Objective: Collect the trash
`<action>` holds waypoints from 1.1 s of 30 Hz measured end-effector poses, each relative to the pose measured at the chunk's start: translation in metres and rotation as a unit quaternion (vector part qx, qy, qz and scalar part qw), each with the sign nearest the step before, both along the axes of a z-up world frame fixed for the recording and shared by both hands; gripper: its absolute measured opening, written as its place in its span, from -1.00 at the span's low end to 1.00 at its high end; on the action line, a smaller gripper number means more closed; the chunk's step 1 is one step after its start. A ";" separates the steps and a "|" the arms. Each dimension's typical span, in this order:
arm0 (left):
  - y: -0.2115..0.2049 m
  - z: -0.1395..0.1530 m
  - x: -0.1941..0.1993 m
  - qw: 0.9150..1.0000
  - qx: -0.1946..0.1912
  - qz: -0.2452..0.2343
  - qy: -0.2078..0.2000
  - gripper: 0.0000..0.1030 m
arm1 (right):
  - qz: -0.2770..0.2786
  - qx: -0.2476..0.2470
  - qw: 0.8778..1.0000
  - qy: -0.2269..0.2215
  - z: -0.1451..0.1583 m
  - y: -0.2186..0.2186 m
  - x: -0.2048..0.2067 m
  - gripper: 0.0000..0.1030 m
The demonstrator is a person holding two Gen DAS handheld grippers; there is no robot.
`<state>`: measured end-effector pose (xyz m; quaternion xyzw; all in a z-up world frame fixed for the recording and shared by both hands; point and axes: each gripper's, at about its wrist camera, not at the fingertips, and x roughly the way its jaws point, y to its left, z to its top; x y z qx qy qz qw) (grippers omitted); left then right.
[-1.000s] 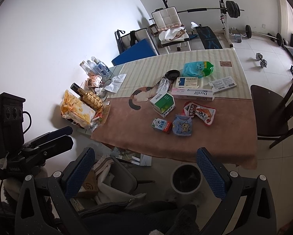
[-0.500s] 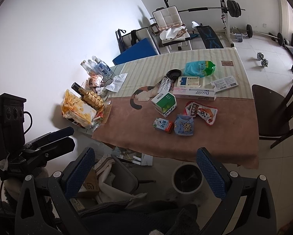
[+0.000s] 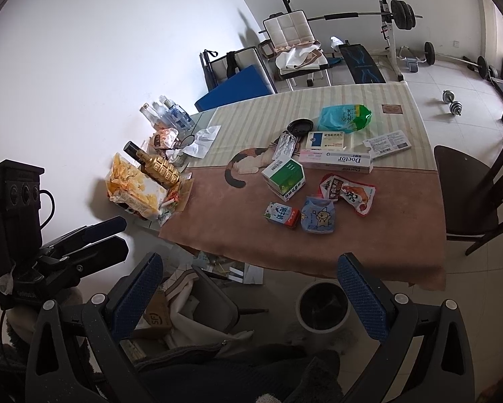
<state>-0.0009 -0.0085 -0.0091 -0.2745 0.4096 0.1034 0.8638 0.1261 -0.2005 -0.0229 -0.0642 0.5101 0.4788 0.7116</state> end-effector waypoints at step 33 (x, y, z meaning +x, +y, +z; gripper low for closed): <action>0.074 -0.198 0.093 0.916 0.191 0.216 0.277 1.00 | 0.032 -0.244 0.962 -0.118 -0.172 0.107 0.144 1.00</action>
